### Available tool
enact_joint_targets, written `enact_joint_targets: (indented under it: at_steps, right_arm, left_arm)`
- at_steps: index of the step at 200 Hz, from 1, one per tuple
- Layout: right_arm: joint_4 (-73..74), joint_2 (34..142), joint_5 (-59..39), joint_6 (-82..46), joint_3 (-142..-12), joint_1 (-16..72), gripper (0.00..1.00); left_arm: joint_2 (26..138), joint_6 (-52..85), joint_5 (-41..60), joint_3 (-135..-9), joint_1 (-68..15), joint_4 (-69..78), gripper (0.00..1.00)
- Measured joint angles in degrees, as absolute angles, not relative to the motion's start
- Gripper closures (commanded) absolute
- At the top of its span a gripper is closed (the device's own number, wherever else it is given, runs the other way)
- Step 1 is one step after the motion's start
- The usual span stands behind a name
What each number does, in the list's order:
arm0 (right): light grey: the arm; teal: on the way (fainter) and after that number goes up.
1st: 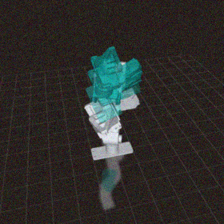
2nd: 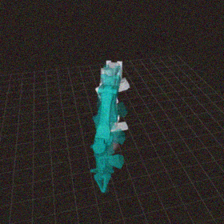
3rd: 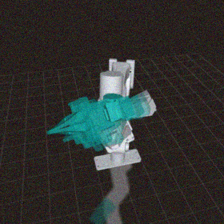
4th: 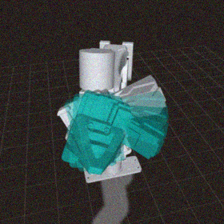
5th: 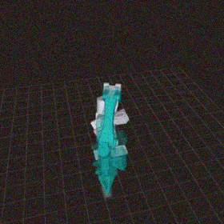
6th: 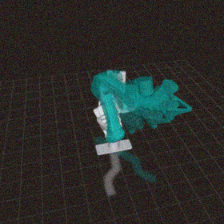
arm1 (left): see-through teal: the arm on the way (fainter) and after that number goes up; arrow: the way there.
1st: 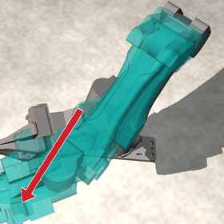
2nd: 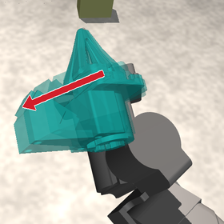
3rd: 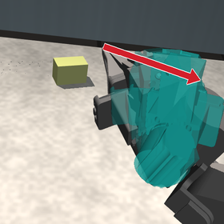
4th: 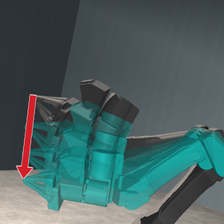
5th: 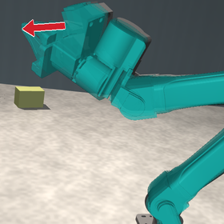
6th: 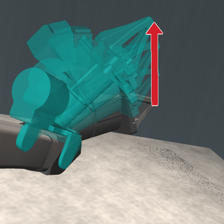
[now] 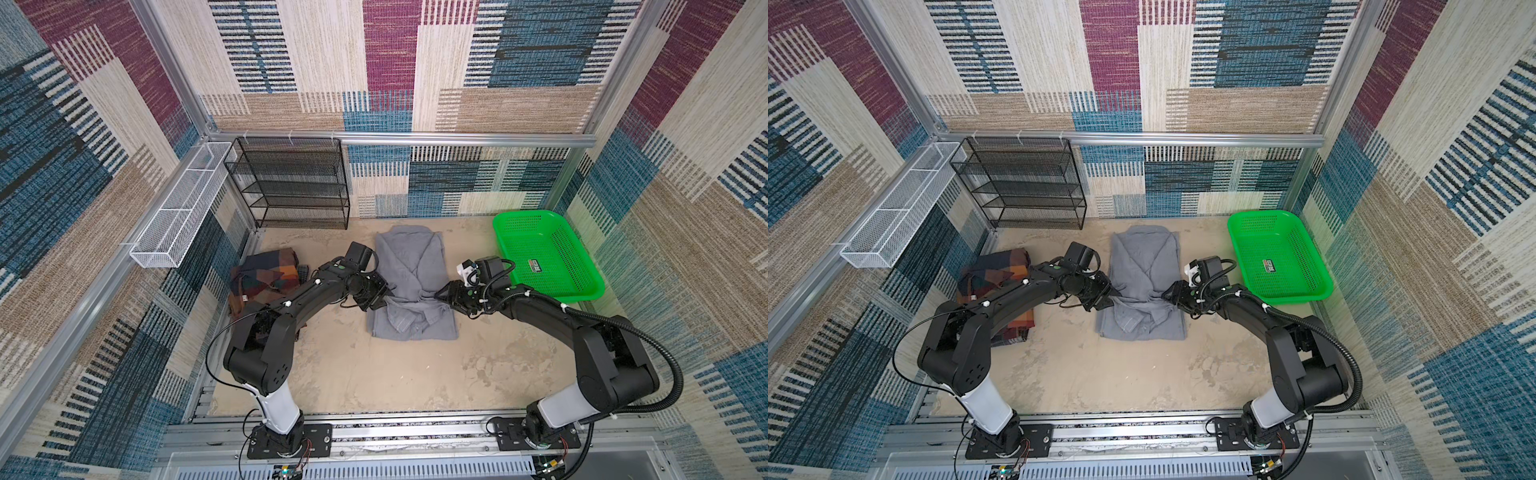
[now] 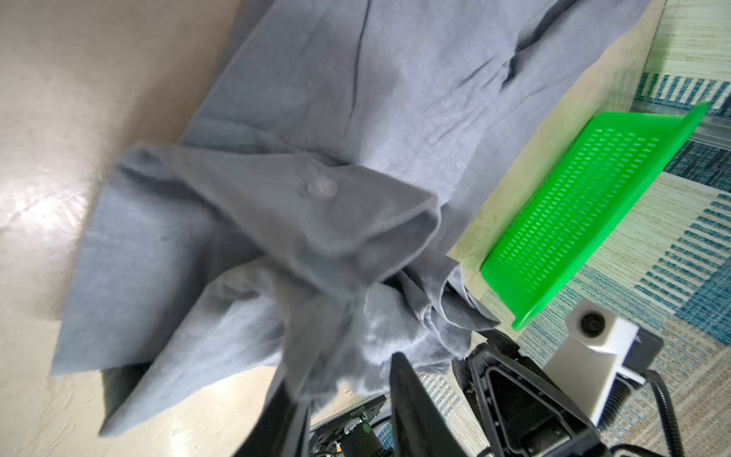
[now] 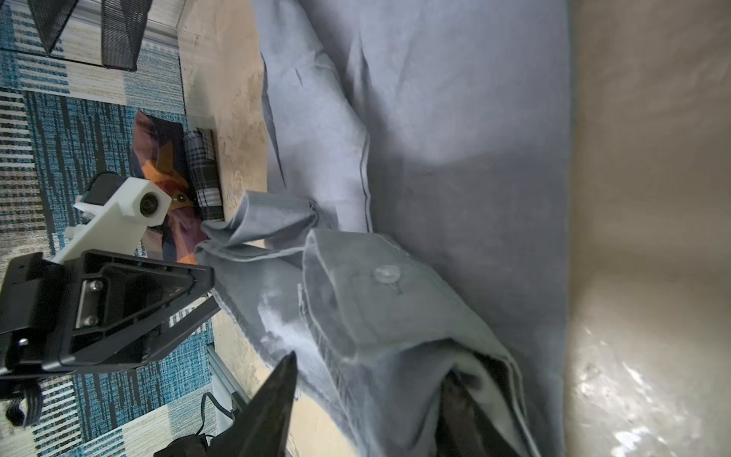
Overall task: Fold and stack the long sleeve shirts
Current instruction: 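Release the folded end on the shirt and raise both grippers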
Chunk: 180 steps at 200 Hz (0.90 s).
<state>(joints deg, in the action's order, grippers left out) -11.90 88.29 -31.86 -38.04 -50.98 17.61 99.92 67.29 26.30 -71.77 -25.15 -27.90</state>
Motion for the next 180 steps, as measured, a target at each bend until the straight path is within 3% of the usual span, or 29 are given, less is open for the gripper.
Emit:
enact_joint_targets:
  at_steps: [82,119,155,180]
  right_arm:
    - [-14.94,92.95,-31.88,-37.85,-60.14,16.25,0.39]
    - [-16.47,89.52,-30.35,-35.4,-64.03,16.03,0.28]
    - [-17.96,88.25,-28.75,-29.78,-64.95,20.32,0.28]
    - [-18.68,89.27,-29.28,-26.46,-65.65,26.11,0.3]
  left_arm:
    - [103.98,64.84,27.35,-85.76,-20.34,-33.74,0.6]
    - [103.66,60.55,26.55,-93.78,-18.04,-38.54,0.59]
    - [97.34,55.2,24.53,-85.6,-17.65,-39.9,0.62]
    - [91.88,52.64,23.44,-73.78,-17.65,-39.13,0.75]
